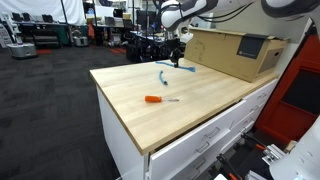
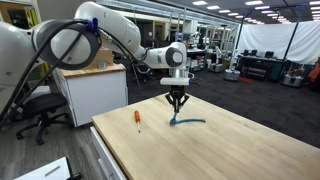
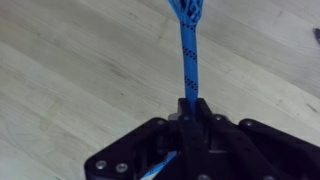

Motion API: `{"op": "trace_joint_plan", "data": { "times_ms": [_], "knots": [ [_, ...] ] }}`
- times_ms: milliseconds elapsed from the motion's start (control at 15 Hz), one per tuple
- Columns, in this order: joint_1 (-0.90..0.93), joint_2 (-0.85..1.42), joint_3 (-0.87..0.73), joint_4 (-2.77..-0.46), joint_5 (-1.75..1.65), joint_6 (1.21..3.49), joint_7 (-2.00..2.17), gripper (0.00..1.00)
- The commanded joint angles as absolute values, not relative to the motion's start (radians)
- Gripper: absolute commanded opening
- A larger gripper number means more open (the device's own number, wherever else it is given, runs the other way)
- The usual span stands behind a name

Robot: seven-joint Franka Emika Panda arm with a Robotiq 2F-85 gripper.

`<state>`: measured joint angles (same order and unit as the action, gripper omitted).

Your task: Place the rope on the right on top of the rope on the left.

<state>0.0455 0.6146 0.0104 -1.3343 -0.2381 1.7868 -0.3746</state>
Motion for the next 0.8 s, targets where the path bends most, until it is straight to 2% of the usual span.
{"op": "trace_joint_plan", "data": {
  "times_ms": [0, 333, 400, 733],
  "knots": [
    [0.039, 0.62, 0.022, -1.324, -0.246, 1.779, -0.385, 0.11],
    [0.039, 0.627, 0.024, -1.312, -0.249, 1.771, -0.397, 0.11],
    [0.041, 0.638, 0.026, -1.301, -0.255, 1.779, -0.409, 0.03],
    [0.047, 0.759, 0.036, -1.175, -0.302, 1.867, -0.501, 0.03]
  ]
}}
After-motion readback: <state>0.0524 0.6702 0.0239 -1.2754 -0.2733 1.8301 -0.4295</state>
